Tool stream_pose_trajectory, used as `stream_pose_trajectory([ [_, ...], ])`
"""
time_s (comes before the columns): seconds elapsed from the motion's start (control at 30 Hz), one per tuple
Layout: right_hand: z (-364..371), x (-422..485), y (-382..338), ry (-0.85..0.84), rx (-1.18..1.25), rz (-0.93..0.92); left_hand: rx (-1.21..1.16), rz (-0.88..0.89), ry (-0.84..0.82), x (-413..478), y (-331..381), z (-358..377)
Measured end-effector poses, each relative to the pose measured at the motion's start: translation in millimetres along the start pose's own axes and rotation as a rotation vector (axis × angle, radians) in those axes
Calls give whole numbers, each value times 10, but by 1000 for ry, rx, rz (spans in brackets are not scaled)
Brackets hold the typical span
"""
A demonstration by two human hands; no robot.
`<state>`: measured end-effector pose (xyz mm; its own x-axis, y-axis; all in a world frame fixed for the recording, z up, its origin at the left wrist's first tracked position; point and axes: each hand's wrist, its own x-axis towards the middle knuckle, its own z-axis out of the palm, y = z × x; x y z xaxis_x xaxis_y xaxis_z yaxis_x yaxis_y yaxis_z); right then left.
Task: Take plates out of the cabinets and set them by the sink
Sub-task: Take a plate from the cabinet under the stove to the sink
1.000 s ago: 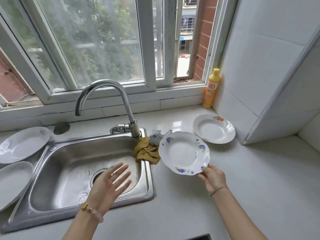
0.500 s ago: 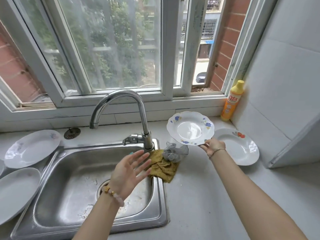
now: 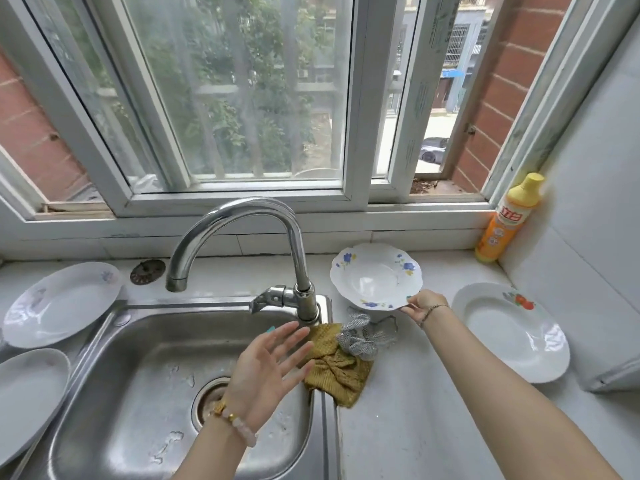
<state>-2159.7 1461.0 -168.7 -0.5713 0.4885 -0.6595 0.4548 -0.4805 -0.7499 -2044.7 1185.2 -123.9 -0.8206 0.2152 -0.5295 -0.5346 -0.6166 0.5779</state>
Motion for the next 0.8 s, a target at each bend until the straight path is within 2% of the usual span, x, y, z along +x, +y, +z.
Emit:
stream_pose_trajectory([
  [0.27,71,228,90,-23,23,31,-10,-9,24,166,15,16],
  [0.43,96,187,139,-54,-80,22,-42,-31,21,224,-18,8],
  [0.8,120,226,209,-33,41,55,-49,-34,24,275,25,-1],
])
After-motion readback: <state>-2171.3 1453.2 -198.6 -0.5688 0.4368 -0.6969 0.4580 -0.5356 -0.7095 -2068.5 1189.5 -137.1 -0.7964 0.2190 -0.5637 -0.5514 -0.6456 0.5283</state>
